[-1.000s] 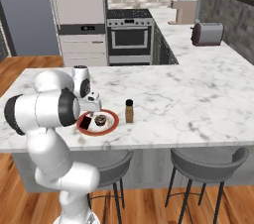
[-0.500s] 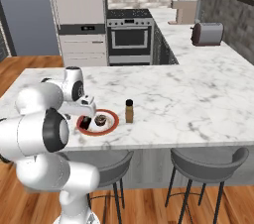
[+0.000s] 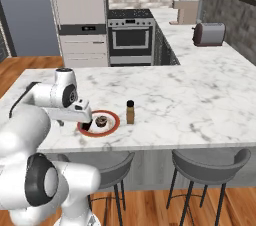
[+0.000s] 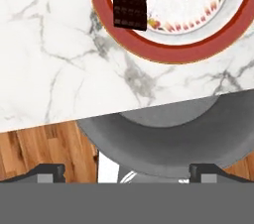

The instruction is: Take the cinnamon bottle from the cabinet and place it on the dining table, next to the plate with the cupcake. Then take the chocolate from the dining counter and place it on the cupcake plate.

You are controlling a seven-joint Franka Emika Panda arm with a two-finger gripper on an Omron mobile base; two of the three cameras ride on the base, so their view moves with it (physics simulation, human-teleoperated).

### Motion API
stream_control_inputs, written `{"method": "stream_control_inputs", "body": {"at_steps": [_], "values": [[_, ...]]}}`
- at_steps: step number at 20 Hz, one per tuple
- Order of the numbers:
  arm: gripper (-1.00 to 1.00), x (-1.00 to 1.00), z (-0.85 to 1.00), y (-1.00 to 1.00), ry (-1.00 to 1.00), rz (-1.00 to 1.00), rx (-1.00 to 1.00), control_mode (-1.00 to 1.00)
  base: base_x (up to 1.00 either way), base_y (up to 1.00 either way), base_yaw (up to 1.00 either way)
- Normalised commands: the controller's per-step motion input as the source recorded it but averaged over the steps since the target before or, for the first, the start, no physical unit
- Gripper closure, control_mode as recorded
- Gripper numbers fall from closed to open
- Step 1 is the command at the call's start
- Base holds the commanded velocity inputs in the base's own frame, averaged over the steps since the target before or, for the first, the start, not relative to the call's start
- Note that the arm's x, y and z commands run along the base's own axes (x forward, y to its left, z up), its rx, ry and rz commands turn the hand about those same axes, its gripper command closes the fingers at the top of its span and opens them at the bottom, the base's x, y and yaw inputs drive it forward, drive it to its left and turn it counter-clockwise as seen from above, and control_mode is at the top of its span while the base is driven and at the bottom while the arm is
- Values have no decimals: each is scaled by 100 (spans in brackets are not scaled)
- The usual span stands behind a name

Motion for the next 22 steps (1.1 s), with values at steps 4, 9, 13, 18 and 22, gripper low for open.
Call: {"method": "stream_control_inputs", "body": {"at_steps": [4,9,13,18,22], "values": [[-100,-79,22,-11,-18,0,0,-100,0,0,0],[-100,-77,21,-13,-19,1,-2,-100,0,0,0],[-100,-66,24,-27,-29,3,-4,-100,0,0,0],[-100,-60,20,-29,-22,6,-1,-100,0,0,0],[-100,-48,10,-43,-20,7,0,-100,0,0,0]]}}
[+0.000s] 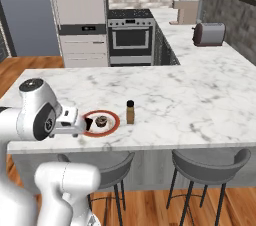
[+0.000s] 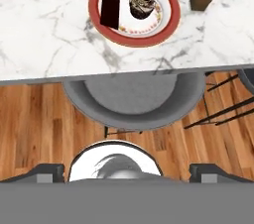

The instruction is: Take the cinnamon bottle from the cabinet and place it on the dining table, next to the plate with the cupcake. Then take the chocolate from the dining counter and place it on the cupcake plate.

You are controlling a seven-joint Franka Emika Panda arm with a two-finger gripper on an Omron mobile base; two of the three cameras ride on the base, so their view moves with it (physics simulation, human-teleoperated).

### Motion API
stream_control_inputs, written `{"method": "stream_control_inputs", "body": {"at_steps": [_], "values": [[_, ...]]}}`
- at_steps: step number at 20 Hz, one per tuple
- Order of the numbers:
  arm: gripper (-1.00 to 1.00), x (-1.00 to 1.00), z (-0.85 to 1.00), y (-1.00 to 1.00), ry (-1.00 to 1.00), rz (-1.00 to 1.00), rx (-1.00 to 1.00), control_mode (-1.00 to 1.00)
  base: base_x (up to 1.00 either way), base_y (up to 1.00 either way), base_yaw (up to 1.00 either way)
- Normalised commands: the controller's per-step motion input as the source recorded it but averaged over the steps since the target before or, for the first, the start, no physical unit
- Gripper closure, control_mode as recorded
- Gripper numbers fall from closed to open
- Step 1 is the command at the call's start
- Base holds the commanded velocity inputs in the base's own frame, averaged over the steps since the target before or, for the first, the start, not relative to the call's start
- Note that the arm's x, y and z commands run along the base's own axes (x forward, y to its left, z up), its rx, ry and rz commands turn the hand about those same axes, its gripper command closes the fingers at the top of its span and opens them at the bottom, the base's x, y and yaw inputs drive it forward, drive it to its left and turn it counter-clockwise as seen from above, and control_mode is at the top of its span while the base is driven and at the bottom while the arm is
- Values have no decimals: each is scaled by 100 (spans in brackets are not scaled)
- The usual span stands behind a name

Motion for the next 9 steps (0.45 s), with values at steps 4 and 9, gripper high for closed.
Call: {"method": "stream_control_inputs", "body": {"at_steps": [4,9], "values": [[-100,-36,1,-52,-10,4,0,-100,0,0,0],[-100,-27,-3,-66,-9,0,5,-100,0,0,0]]}}
